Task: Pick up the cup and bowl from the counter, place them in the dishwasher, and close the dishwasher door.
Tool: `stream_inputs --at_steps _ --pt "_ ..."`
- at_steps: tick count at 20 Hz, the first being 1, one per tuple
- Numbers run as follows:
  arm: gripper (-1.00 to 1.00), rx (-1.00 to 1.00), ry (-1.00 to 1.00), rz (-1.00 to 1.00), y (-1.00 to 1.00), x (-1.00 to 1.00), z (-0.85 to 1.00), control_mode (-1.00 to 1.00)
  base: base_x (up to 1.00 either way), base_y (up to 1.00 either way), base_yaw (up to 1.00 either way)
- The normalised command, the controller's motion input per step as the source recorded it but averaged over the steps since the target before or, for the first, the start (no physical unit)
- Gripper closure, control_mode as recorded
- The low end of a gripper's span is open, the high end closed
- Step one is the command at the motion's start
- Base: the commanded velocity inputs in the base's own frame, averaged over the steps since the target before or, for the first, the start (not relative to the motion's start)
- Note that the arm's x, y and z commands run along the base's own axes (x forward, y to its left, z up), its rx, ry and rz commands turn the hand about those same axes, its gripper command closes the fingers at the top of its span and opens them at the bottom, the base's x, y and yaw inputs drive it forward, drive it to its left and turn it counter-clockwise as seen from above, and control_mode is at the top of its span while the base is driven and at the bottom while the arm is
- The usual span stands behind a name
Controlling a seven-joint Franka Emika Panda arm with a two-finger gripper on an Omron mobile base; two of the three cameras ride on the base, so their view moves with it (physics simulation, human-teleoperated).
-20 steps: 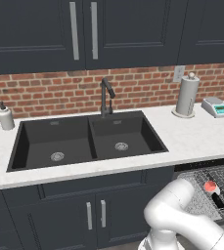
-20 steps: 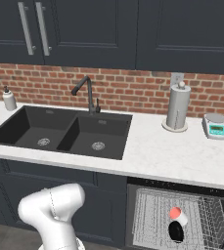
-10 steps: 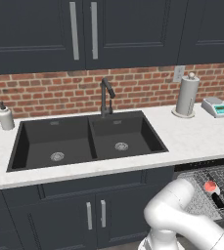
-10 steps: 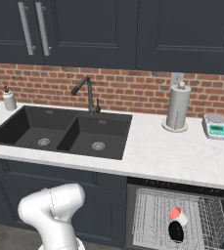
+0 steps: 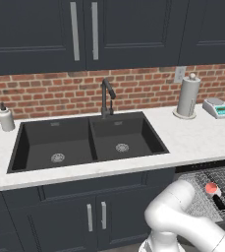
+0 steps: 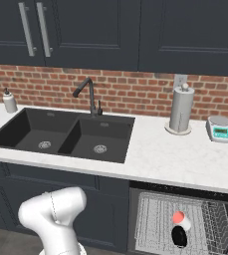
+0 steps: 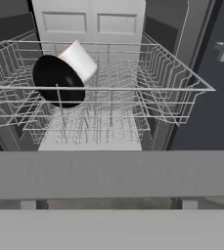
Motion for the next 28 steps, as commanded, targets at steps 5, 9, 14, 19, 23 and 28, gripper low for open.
stream_inputs --at_steps 5,9,14,19,23,28 --pt "-1.00 0.03 0.00 0.13 -0.06 -1.00 -1.00 -1.00 0.00 0.00 0.00" --pt "-1.00 0.03 -0.02 0.09 -0.24 -1.00 -0.98 -1.00 0.00 0.00 0.00" --pt "-1.00 0.11 -0.16 0.02 -0.43 -1.00 -0.53 -1.00 0.00 0.00 0.00" --pt "-1.00 0.15 -0.12 0.00 -0.27 -1.00 -0.33 -1.00 0.00 0.00 0.00" --pt "-1.00 0.12 -0.05 0.00 -0.30 -1.00 -0.35 -1.00 0.00 0.00 0.00" --pt "-1.00 0.02 0.00 0.00 -0.27 -1.00 -0.87 -1.00 0.00 0.00 0.00"
